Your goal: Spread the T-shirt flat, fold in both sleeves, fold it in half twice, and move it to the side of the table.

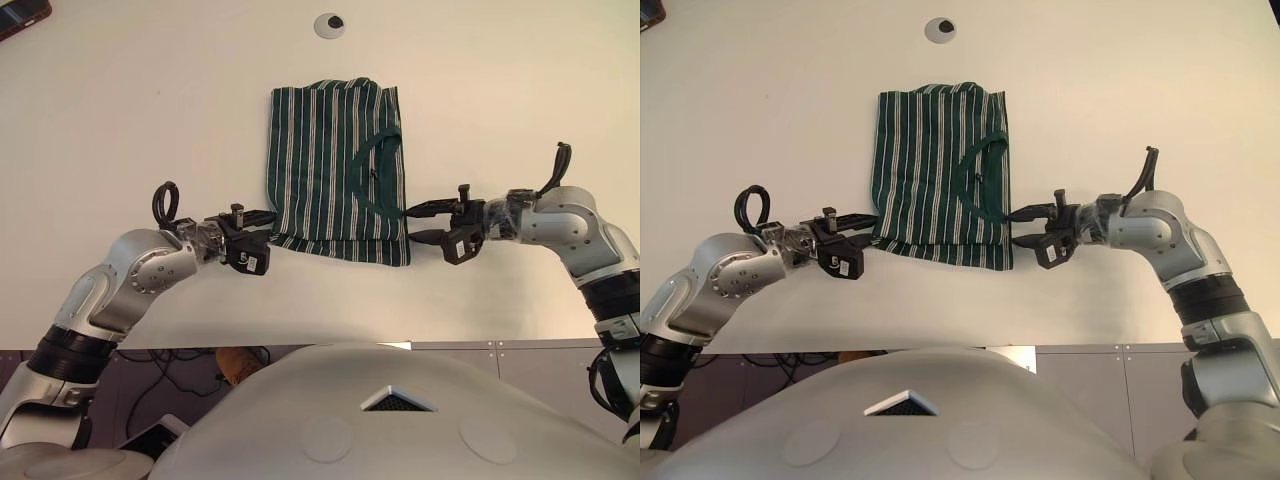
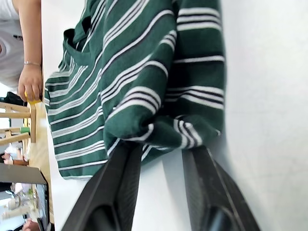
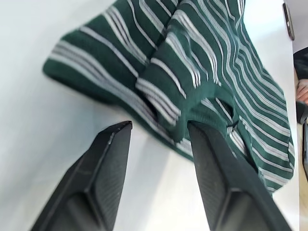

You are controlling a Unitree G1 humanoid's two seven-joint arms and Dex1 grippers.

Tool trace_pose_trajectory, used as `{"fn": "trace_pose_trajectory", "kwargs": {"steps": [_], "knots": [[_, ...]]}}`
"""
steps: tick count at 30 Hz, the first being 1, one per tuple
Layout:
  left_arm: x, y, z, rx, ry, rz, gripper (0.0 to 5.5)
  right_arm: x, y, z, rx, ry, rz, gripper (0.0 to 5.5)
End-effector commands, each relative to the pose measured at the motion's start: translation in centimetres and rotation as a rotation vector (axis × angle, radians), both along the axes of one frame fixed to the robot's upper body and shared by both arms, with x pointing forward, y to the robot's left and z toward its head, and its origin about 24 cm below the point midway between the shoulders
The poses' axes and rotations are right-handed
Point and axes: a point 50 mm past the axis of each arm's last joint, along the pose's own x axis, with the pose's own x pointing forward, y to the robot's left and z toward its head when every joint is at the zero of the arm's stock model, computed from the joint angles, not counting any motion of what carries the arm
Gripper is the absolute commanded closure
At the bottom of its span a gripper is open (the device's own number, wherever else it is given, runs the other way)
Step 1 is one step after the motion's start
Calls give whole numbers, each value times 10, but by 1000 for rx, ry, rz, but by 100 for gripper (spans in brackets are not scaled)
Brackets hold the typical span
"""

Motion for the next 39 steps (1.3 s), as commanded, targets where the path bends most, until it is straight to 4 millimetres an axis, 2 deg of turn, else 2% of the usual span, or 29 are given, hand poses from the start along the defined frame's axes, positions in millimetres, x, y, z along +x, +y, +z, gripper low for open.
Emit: {"fn": "trace_pose_trajectory", "kwargs": {"steps": [1, 3, 5, 11, 13, 15, 17, 20, 22, 25, 30, 34, 38, 39], "knots": [[-8, 9, -11, 95, 78, -26, 411, -15, 6, -19, -42, 65, 31, 336], [-7, 9, -11, 98, 78, -27, 411, -18, 7, -21, -51, 67, 45, 336], [-8, 8, -11, 99, 86, -35, 435, -21, 5, -23, -78, 76, 69, 333], [-18, 1, -15, 105, 182, -81, 524, -24, 2, -31, -119, 177, 41, 431], [-22, 4, -16, 111, 246, -65, 549, -23, 0, -31, -106, 295, -50, 466], [-28, 6, -16, 87, 336, -14, 550, -23, -1, -26, -93, 434, -121, 505], [-38, 6, -11, 20, 488, 68, 550, -29, -5, -13, -85, 662, -174, 538], [-45, 0, 9, -151, 671, 164, 550, -34, -7, 9, -15, 965, -231, 549], [-34, -3, 25, -311, 719, 232, 550, -21, -3, 23, 94, 1087, -308, 549], [-3, 0, 46, -594, 754, 352, 550, 15, -5, 32, 283, 1202, -478, 549], [49, 1, 60, -889, 775, 516, 550, 66, -1, 38, 489, 1286, -701, 549], [96, -1, 48, -996, 764, 746, 550, 103, 14, 30, 581, 1324, -892, 549], [121, -6, 31, -994, 747, 880, 550, 117, 20, 10, 573, 1304, -1062, 549], [125, -6, 26, -987, 744, 917, 522, 118, 20, 4, 563, 1290, -1103, 550]]}}
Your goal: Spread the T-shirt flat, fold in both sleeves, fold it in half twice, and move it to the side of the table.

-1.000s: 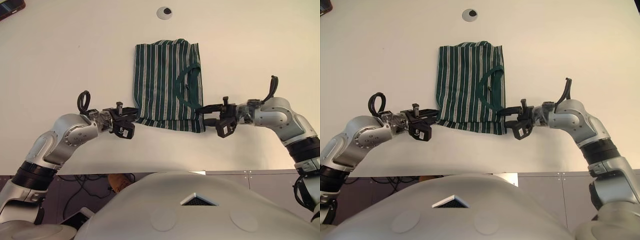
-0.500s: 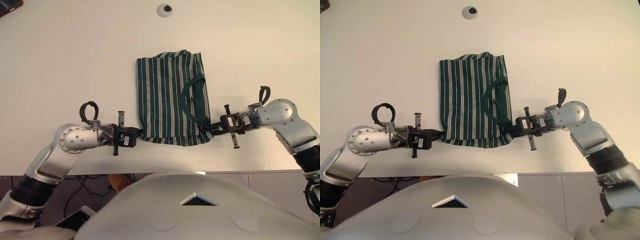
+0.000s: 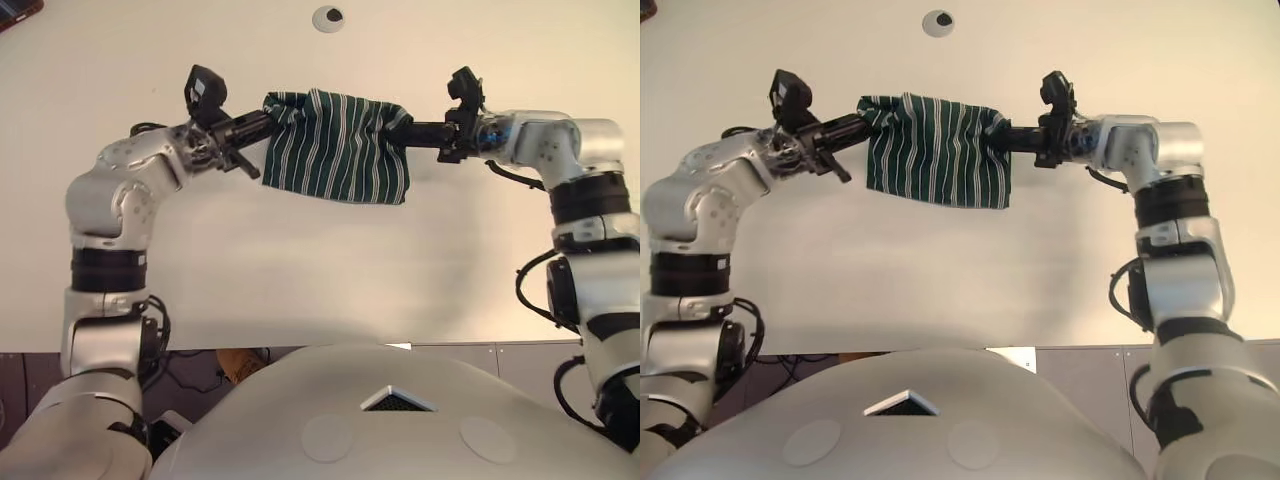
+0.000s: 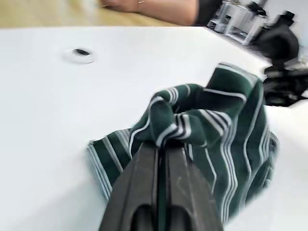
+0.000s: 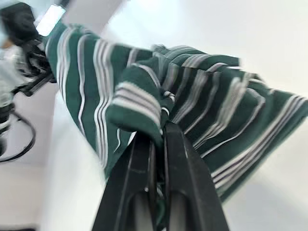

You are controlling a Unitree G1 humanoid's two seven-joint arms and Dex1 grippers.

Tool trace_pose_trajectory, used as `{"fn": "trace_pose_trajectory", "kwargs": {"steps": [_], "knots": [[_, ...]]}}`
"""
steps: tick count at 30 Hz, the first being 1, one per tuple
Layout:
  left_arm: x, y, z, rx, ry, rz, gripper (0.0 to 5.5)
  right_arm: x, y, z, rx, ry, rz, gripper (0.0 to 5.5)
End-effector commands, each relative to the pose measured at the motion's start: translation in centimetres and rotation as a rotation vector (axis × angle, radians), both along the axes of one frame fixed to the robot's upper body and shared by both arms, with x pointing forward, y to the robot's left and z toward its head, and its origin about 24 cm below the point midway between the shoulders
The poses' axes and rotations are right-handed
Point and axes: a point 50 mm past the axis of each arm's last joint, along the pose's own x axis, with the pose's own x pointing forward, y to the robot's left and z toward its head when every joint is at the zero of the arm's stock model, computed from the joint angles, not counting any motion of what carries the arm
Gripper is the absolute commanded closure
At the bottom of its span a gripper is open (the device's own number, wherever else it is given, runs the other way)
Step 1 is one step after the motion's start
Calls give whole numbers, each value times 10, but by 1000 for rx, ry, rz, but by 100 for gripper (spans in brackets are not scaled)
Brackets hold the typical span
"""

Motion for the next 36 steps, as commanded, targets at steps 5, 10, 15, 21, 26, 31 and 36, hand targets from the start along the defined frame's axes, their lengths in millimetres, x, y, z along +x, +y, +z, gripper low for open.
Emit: {"fn": "trace_pose_trajectory", "kwargs": {"steps": [5, 10, 15, 21, 26, 31, 36], "knots": [[28, 13, -27, 105, 48, 262, 461, 15, -5, -22, -118, 9, -218, 454], [20, 40, -16, 23, -74, 497, 461, 31, -29, 1, 50, -115, -471, 449], [-9, 51, -5, -44, -177, 577, 506, 26, -9, 29, 295, -257, -355, 446], [3, 38, 1, -68, -205, 593, 550, 4, 117, -19, 160, -232, 21, 544], [2, 27, 0, -84, -215, 593, 550, 19, 90, -60, -254, -121, -485, 548], [-13, 31, -14, -62, -183, 647, 550, 8, -51, -76, -425, 68, -1194, 548], [-18, 34, -16, -49, -184, 682, 550, -5, -136, -49, -624, -62, -1448, 548]]}}
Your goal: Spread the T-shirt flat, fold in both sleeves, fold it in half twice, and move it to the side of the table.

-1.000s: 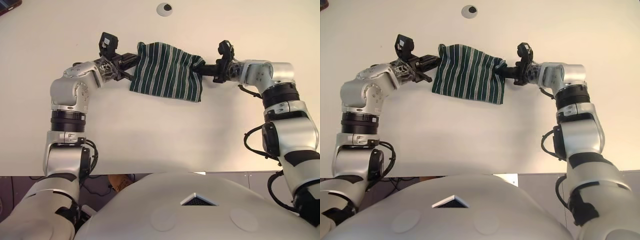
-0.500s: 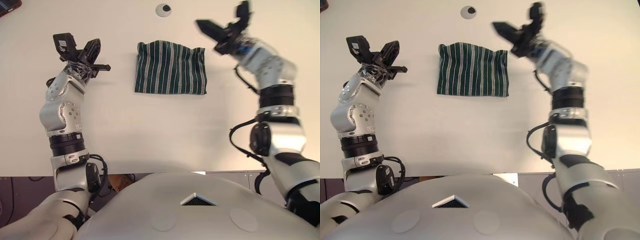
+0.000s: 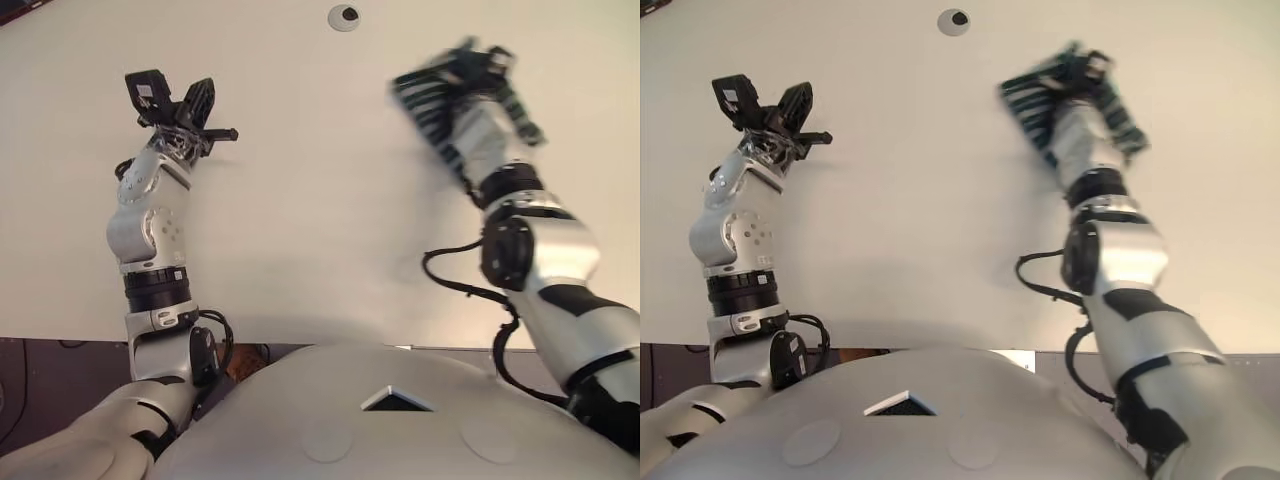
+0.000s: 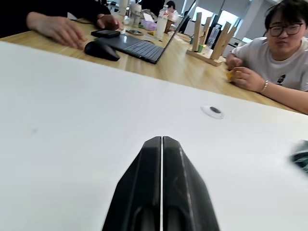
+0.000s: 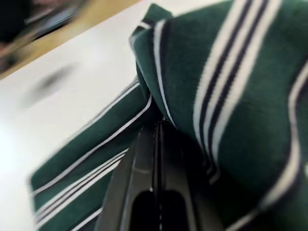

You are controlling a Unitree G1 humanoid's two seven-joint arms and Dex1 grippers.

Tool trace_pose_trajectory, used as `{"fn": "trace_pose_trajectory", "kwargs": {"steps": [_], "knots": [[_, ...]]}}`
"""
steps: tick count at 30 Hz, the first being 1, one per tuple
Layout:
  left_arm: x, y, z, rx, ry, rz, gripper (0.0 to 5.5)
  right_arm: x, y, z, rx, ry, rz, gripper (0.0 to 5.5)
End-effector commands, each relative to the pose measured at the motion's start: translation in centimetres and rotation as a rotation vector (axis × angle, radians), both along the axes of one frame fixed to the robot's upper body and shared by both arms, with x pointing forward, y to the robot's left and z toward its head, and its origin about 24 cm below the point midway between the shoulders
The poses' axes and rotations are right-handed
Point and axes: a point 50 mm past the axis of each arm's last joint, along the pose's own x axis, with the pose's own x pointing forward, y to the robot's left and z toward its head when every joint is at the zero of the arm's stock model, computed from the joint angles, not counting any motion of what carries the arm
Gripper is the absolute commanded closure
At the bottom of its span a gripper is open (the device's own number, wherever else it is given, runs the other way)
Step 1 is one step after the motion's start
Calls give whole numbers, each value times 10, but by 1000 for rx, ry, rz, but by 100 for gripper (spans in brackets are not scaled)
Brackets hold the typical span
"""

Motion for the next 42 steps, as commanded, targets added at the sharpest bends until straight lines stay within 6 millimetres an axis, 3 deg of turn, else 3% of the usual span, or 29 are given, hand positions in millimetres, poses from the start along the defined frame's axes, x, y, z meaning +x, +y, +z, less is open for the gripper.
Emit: {"fn": "trace_pose_trajectory", "kwargs": {"steps": [1, 4, 7, 9, 13, 17, 24, 30, 36, 42], "knots": [[-4, 2, 2, 40, -16, 33, 550, -20, -47, 2, -175, 22, -77, 548], [-2, 3, 2, 127, -24, 32, 550, 7, -15, 46, -468, -239, 145, 548], [1, -1, 1, 285, -49, 32, 550, 10, 41, 72, -619, -480, 316, 548], [0, -7, 1, 321, -74, 32, 550, 4, 68, 77, -625, -555, 385, 548], [0, -15, 2, 310, -111, 34, 550, -14, 99, 56, -557, -510, 459, 548], [10, -20, 6, 276, -127, 49, 550, -23, 102, 47, -530, -455, 460, 548], [11, -29, -4, 251, -118, 117, 550, -8, 76, 49, -538, -393, 397, 548], [-2, -35, -19, 155, -101, 274, 550, 3, 82, 56, -523, -386, 498, 548], [-9, -37, -30, 135, -93, 350, 550, 16, 70, 69, -584, -385, 541, 548], [0, -39, -27, 149, -114, 304, 550, 17, 74, 68, -582, -405, 521, 548]]}}
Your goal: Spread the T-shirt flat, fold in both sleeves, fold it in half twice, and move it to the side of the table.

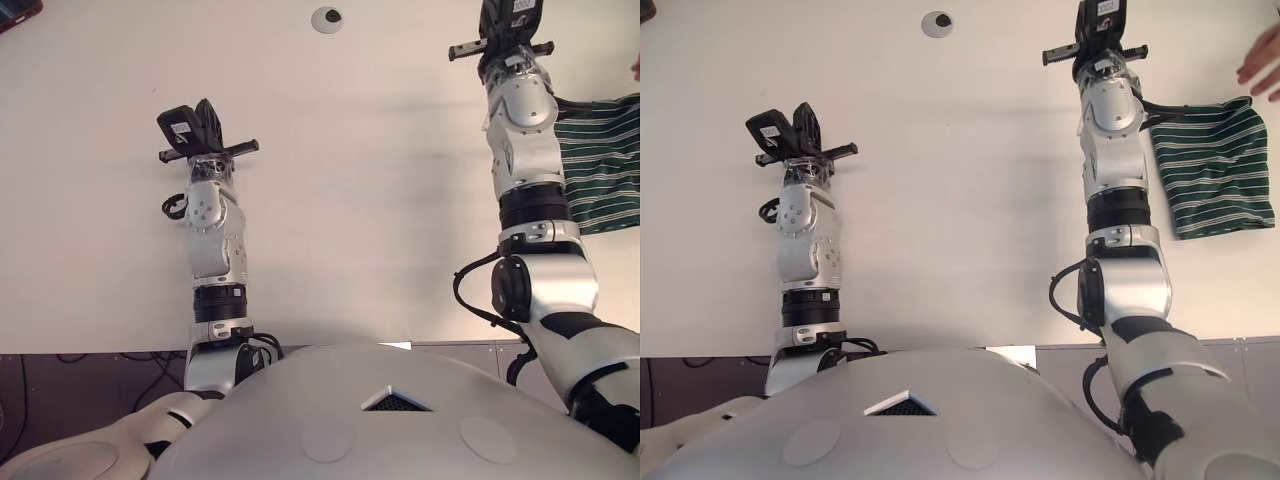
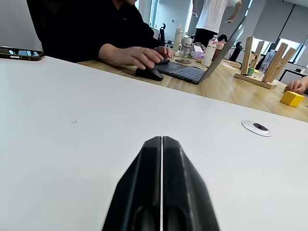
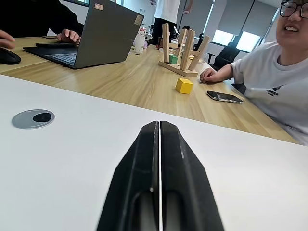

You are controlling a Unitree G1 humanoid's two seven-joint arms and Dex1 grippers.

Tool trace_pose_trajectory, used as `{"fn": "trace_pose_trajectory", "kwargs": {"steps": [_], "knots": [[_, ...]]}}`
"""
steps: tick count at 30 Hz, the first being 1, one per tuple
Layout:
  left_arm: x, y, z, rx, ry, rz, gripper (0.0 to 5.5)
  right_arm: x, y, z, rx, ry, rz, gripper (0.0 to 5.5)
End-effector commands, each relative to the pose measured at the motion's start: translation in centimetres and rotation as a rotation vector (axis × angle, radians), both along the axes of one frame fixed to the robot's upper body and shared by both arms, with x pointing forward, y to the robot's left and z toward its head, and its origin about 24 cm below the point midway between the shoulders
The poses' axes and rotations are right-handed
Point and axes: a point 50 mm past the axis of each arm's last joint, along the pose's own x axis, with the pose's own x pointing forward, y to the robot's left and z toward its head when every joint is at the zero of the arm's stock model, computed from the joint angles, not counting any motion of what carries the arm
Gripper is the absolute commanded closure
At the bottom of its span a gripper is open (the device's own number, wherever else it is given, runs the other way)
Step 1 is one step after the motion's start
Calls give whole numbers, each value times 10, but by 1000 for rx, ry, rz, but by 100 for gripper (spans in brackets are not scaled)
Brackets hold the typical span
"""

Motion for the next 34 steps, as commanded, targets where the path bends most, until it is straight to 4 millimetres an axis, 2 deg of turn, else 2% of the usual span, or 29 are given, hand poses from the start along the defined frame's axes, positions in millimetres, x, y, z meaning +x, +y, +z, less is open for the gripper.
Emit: {"fn": "trace_pose_trajectory", "kwargs": {"steps": [1, 9, 14, 21, 28, 34], "knots": [[7, 3, 4, 42, -9, -35, 550, 2, 7, 1, 12, -20, -13, 548], [5, 16, 6, 93, 11, -91, 550, -11, 8, -15, 51, -6, -59, 548], [0, 31, 7, 119, 45, -114, 550, -26, 12, -29, 92, 1, -104, 548], [10, 42, 23, 181, 78, -197, 550, -50, 12, -48, 132, 24, -194, 548], [26, 36, 32, 197, 54, -229, 550, -43, 4, -43, 139, 1, -230, 548], [28, 35, 30, 172, 24, -171, 550, -31, 6, -32, 132, -30, -194, 548]]}}
